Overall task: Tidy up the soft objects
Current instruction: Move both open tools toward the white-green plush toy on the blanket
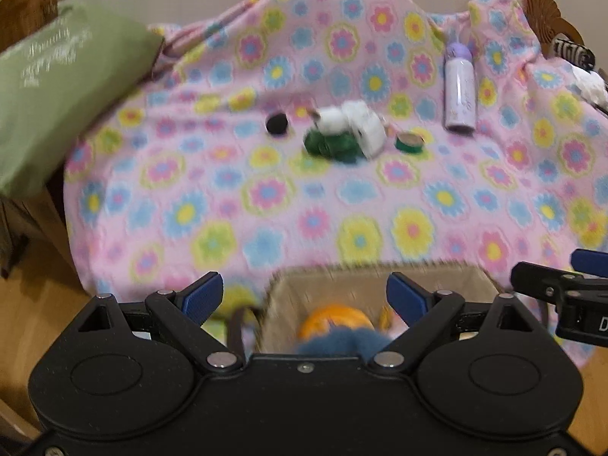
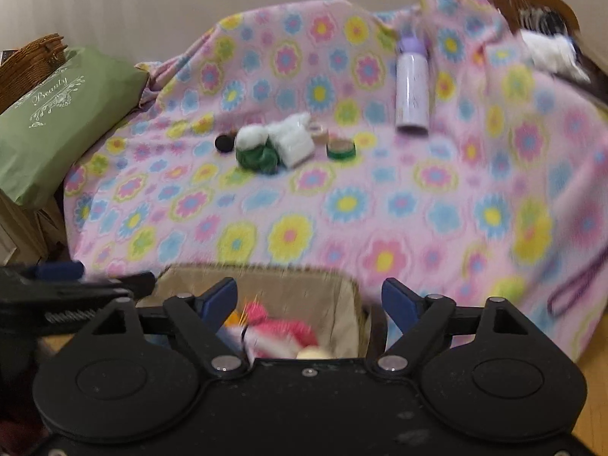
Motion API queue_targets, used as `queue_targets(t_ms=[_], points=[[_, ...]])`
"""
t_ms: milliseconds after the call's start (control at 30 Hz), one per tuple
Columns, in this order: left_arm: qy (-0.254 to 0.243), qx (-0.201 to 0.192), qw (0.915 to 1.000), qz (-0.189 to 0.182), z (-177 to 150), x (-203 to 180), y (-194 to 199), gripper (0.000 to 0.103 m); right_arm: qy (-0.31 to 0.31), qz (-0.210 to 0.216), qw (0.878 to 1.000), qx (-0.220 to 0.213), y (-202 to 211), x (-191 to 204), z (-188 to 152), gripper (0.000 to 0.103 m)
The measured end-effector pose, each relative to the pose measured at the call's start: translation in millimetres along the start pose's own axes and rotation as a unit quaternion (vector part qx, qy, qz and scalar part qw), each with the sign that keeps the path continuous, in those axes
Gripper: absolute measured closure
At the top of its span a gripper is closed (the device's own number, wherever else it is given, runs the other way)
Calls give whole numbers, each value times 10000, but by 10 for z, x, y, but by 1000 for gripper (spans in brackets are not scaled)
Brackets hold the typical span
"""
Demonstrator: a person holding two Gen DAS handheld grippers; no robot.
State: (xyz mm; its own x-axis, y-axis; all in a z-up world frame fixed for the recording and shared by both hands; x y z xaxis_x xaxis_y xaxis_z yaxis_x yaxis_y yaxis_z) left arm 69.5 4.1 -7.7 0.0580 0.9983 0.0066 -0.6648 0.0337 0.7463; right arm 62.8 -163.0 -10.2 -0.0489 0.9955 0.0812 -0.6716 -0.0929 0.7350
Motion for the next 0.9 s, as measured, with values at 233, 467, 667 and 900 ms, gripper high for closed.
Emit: queue_targets(t_ms=[233,467,667,900], points=[[-65,-68,9999,35,395,107,-322,13,340,-29,9993,-144,-415,-138,393,10],[-264,-246,9988,333,631,140,-721,13,569,-135,9971,-494,-792,-202,758,1],[-476,-444,9974,321,774,83,-951,12,969,-290,9921,-744,-1082,-147,911,1],[-600,-594,9962,221,936,-27,-1183,12,1028,-340,9925,-574,-1489,-171,1073,1]])
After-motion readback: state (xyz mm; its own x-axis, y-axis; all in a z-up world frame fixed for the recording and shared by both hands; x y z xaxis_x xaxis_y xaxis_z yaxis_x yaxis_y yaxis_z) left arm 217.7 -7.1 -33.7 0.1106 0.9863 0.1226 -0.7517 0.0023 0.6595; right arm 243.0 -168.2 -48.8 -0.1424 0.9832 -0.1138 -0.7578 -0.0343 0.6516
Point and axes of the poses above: each gripper's, at about its wrist camera, not at the fingertips, and y roughly against the way its jaws point, x to its left, z to its top, the point moved 1 cm from there along -y, roughly the way its jaws point, and after that the axes turned 6 degrees about x, right-handed, at the moved point
